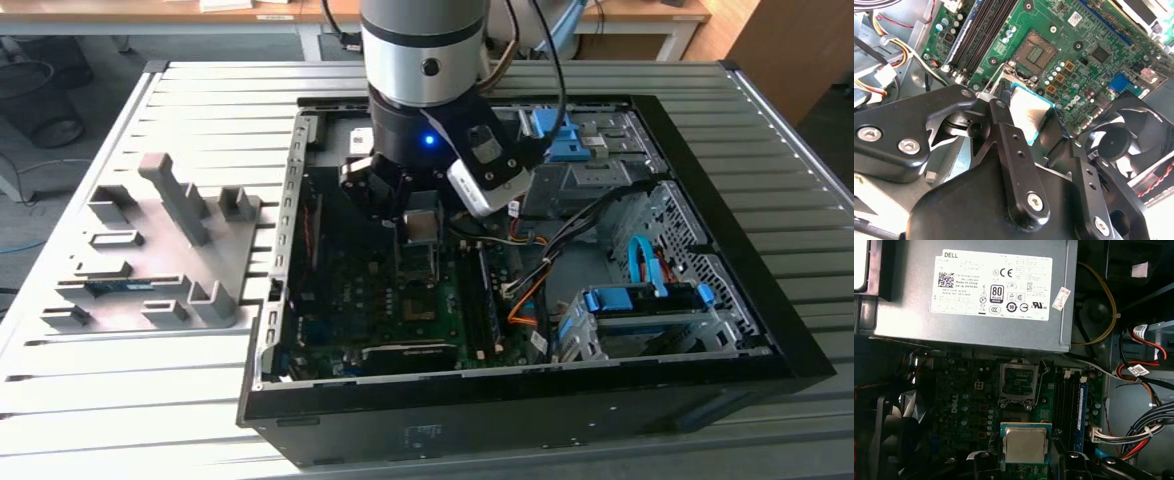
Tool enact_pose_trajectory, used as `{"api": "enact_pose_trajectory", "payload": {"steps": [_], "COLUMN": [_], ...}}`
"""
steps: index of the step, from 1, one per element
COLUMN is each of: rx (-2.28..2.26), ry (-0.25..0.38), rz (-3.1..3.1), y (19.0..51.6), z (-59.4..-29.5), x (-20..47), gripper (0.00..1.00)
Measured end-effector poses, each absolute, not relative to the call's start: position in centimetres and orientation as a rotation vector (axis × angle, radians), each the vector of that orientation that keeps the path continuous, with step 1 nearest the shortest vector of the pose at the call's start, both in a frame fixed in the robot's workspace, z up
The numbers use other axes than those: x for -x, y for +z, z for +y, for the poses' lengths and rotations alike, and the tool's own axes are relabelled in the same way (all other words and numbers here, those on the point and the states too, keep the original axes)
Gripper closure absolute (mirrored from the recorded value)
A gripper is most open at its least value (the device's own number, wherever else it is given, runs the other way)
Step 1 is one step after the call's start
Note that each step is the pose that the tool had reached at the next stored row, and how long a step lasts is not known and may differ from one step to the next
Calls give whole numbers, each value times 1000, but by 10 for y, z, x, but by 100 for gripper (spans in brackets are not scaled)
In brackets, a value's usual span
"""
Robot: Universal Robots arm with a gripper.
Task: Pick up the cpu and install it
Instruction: 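Pick up the cpu and move it towards the insertion slot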
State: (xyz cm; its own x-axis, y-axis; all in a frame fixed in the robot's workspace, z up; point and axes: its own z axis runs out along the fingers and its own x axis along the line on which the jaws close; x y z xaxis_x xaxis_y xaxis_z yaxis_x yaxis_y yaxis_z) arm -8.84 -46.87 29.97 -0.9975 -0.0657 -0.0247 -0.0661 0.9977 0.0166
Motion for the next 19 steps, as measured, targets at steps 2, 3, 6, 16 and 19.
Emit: {"api": "enact_pose_trajectory", "payload": {"steps": [2,3,6,16,19], "rx": [103,103,103,103,103], "ry": [27,27,27,27,27], "rz": [3116,3116,3116,3116,3116], "y": [298,297,295,285,282], "z": [-469,-469,-469,-470,-470], "x": [88,88,88,88,88], "gripper": [53,53,53,53,53]}}
